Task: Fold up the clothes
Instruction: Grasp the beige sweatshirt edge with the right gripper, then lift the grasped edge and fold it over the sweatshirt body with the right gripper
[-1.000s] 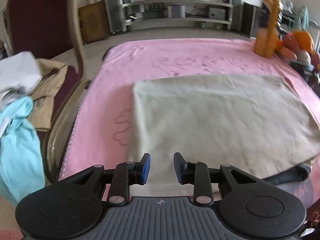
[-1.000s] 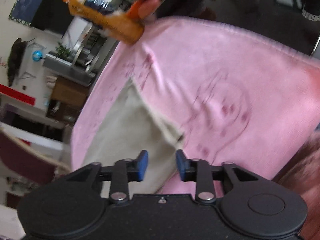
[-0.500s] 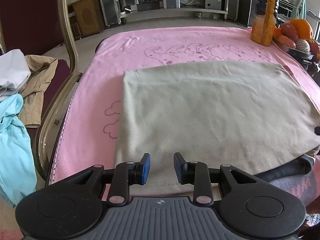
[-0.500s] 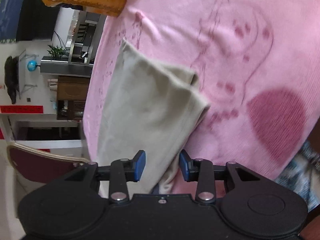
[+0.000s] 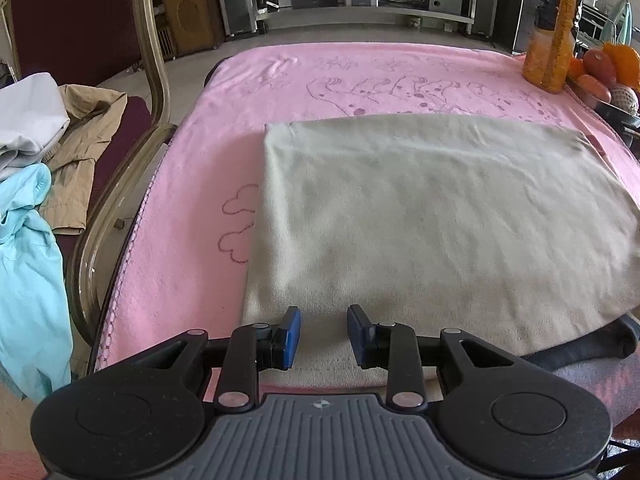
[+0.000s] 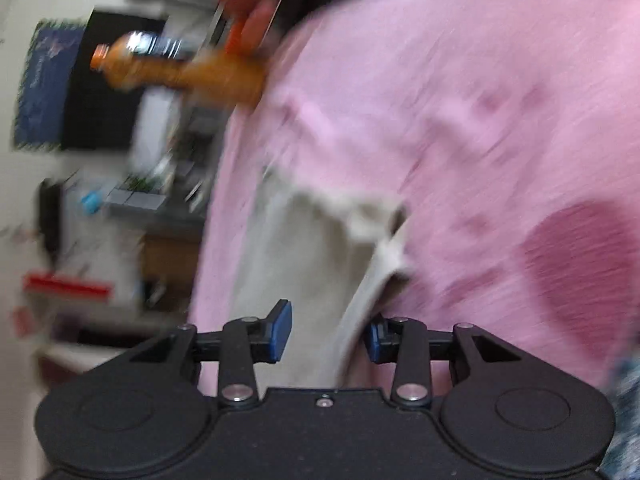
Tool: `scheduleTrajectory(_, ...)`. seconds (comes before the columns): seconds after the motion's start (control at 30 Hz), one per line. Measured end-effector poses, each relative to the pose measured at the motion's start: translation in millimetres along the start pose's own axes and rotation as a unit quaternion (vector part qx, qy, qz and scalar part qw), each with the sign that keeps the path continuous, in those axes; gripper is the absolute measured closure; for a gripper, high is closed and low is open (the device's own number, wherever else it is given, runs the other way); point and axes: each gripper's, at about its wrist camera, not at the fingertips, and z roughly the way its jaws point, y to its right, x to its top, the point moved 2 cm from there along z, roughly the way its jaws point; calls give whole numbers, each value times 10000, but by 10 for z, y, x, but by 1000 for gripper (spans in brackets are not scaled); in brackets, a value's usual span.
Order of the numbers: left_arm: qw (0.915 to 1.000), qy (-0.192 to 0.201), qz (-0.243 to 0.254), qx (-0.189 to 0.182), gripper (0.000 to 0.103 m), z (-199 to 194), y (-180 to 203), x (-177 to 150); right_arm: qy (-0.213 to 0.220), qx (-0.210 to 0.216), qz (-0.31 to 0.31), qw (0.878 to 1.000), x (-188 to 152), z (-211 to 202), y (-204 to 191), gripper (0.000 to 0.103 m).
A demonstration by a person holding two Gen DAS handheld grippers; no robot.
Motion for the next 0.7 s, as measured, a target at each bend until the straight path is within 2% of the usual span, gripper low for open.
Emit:
scheduleTrajectory(0.27, 9998, -99, -145, 127, 73, -6, -171, -2, 311, 66, -64, 9995, 176, 80, 6, 67)
scheduleTrajectory(0.3, 9996, -170, -130, 186, 74, 13, -208, -2, 350, 74, -72, 9993, 198, 90, 7, 74)
scheduleTrajectory(0.33, 9993, -241, -115, 244, 75, 32, -245, -2, 395, 10, -188, 9990, 198, 94, -15, 87)
scheduleTrajectory(0.4, 9987, -370, -80, 343, 73, 65, -310, -1, 504, -328, -733, 9955, 137, 83, -128, 93)
scheduleTrajectory(0.5, 9984, -386, 125, 386, 73, 62, -275, -2, 662, -832, -1544, 9823, 48, 64, -298, 95)
scheduleTrajectory(0.6, 9979, -389, 264, 456, 72, 12, -255, -2, 815, -1300, -2301, 9610, -39, 45, -478, 96)
scheduleTrajectory(0.7, 9989, -298, 119, 344, 71, -153, -380, 33, 995, -1420, -2842, 9429, -160, -17, -752, 96)
